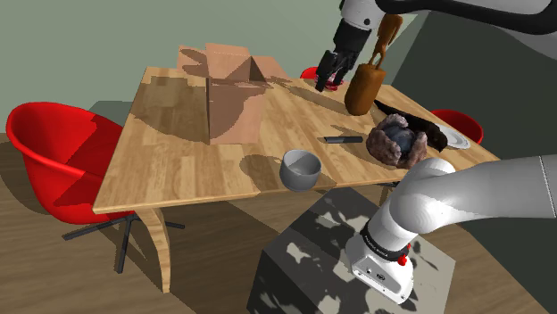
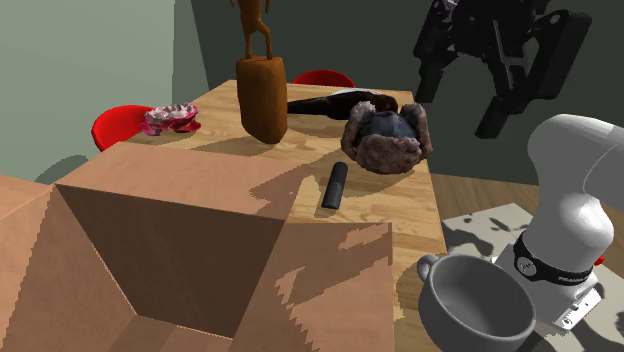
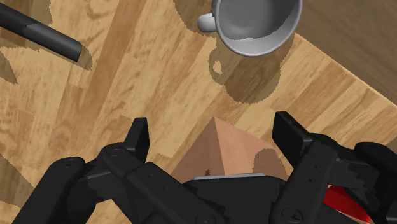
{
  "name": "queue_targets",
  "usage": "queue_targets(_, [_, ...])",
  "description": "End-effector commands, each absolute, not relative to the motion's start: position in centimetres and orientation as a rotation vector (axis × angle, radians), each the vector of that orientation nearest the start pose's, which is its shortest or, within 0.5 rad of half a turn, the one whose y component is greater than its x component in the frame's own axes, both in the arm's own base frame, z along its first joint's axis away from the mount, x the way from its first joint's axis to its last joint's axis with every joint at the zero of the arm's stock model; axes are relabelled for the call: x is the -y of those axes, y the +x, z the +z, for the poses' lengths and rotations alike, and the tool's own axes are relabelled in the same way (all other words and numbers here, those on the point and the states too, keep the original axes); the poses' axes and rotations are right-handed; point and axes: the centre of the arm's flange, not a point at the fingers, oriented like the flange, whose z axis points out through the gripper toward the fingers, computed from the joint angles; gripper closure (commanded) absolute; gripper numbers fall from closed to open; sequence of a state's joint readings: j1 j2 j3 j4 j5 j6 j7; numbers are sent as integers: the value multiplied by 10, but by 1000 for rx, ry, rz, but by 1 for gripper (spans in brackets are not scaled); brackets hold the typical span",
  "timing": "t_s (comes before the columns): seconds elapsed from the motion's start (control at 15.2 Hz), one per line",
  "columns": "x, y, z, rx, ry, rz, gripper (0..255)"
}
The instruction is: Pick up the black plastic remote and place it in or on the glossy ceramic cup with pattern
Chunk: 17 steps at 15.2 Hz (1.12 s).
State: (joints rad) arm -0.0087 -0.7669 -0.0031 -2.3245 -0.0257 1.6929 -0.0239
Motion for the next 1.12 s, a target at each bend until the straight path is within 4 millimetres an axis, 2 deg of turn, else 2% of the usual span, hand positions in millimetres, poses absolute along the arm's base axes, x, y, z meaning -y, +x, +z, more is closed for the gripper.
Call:
queue_targets(0.0, [7, 325, 611, 23, -3160, -213, 0])
queue_targets(0.53, [91, 303, 548, 393, -3116, -143, 0])
queue_targets(1.06, [178, 299, 486, 751, -3028, -72, 0])
